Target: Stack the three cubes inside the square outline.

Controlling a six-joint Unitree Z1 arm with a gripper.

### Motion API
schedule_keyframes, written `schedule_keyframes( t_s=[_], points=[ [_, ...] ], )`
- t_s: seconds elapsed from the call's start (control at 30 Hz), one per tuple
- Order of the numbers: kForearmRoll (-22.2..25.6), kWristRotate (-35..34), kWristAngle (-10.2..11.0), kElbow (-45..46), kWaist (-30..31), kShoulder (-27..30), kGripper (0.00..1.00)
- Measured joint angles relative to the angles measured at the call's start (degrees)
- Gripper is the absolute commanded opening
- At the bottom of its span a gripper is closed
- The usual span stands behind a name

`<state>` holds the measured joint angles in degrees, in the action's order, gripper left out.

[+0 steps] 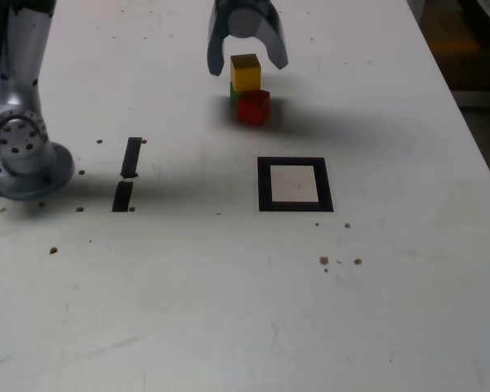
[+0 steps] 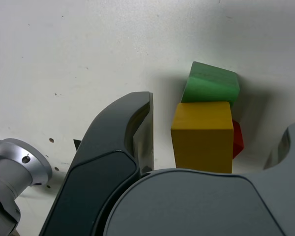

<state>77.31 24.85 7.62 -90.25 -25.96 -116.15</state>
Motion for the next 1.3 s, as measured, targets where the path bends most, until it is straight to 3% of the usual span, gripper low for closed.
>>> schedule_keyframes(
  t_s=[0.23, 0.57, 0.77, 1.0, 1.17, 1.3],
  points=[
    [-2.24, -0.15, -0.26, 1.25, 0.00, -0.11, 0.59],
    [-6.17, -0.22, -1.60, 3.49, 0.00, -0.11, 0.39],
    [-5.16, -0.78, -1.47, 2.54, 0.14, 0.40, 0.34],
    [1.79, -2.58, -0.74, -6.87, 3.66, 3.26, 0.29],
    [3.44, -4.67, -0.81, -12.61, 8.32, 0.16, 0.28],
    [4.13, -6.05, -1.03, -17.80, 11.88, -5.61, 0.28]
  ],
)
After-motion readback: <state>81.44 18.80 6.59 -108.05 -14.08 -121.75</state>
